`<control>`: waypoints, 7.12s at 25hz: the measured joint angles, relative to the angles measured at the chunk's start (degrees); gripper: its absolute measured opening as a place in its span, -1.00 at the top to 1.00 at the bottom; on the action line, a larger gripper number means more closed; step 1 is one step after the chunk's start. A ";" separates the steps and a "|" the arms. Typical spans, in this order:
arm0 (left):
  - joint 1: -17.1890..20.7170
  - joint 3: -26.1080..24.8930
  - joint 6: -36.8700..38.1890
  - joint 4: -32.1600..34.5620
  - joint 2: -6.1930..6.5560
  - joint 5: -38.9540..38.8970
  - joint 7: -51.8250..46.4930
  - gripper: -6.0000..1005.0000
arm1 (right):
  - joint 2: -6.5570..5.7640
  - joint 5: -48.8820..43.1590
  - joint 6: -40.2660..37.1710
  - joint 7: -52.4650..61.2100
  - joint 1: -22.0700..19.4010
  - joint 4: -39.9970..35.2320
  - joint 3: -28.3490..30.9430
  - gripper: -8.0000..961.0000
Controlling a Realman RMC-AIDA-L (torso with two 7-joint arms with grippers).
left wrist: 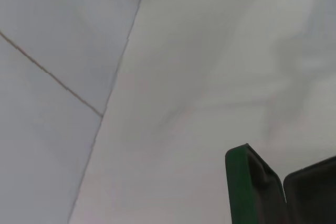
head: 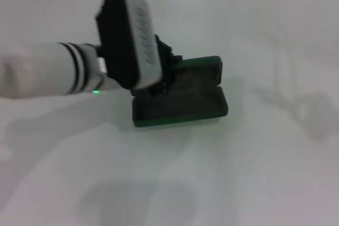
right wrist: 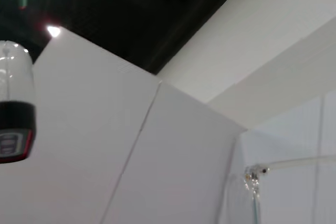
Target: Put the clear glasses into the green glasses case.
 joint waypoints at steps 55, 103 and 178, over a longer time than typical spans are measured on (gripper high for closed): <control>2.18 18.08 -19.05 -1.98 -0.04 -0.28 6.78 0.50 | -1.98 4.63 -0.36 -1.51 -5.92 9.54 2.38 0.86; 16.21 -27.94 24.02 21.90 0.14 -66.17 -1.95 0.85 | -3.16 -19.32 -0.01 -10.24 2.38 14.04 -24.32 0.86; 1.05 -28.99 43.08 8.77 1.27 -51.58 -8.82 0.92 | 0.56 -22.45 14.34 -22.01 21.88 26.58 -39.49 0.87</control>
